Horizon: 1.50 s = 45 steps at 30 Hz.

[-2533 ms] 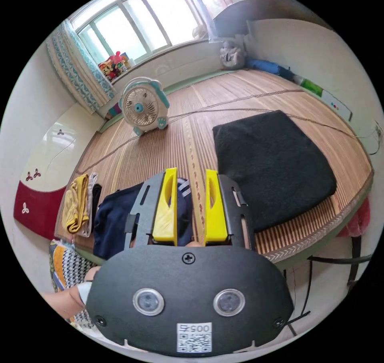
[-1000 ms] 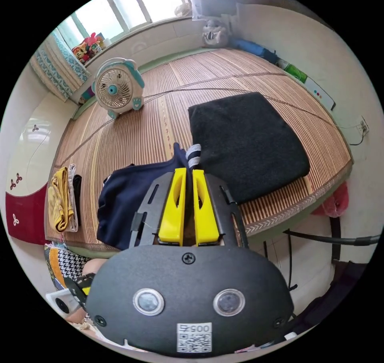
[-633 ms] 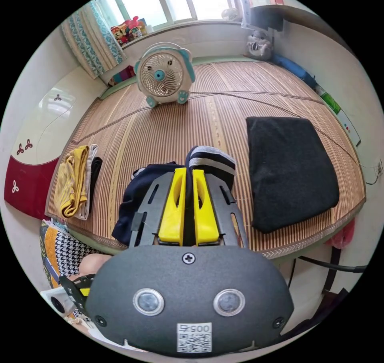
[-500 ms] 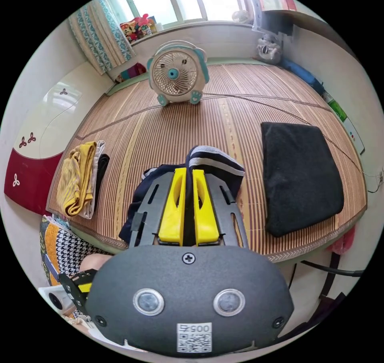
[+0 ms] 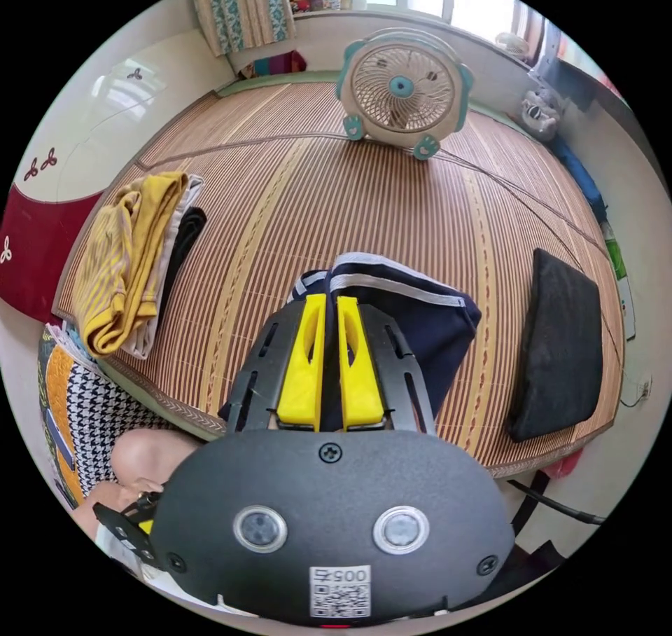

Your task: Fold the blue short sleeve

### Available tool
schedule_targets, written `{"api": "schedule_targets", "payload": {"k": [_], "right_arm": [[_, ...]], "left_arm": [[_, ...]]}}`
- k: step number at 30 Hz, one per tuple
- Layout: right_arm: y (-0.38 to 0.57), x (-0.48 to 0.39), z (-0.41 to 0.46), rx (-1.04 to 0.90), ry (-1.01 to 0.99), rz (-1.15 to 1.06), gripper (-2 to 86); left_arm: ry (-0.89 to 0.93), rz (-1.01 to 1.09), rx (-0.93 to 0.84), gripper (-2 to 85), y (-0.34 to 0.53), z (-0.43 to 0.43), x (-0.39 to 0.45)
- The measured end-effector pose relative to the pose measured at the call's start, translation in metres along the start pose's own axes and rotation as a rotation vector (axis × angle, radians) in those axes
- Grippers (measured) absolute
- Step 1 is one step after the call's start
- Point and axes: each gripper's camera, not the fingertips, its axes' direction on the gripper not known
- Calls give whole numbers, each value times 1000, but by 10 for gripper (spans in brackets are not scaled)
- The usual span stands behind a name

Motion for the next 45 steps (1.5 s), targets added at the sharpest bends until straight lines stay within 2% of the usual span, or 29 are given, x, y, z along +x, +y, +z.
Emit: {"api": "schedule_targets", "payload": {"k": [7, 13, 21, 25, 30, 37, 39, 41, 45], "right_arm": [[-25, -17, 19, -66, -31, -32, 19], [-48, -14, 58, -163, -137, -23, 46], [-56, -1, 51, -136, -299, -57, 104], [-44, 34, 11, -22, -417, -12, 114], [-31, 79, -13, 57, -301, 68, 120], [-31, 122, 9, -30, -244, 155, 121], [-32, 126, 9, -26, -230, 156, 118], [-33, 131, 11, -34, -205, 161, 114], [-35, 137, 15, -53, -173, 167, 112]], "left_arm": [[31, -62, -88, 32, 1, 6, -14], [8, -78, -203, 33, -1, 24, -18], [-2, -113, -234, 36, -1, 35, -25], [19, -183, -234, 36, 4, 33, -35], [6, -217, -220, 35, 6, 30, -40], [34, -201, 14, 32, -3, -3, -53], [47, -222, 33, 32, -3, -7, -62], [72, -251, 1, 33, -1, -4, -72], [46, -306, -191, 35, 3, 18, -89]]}}
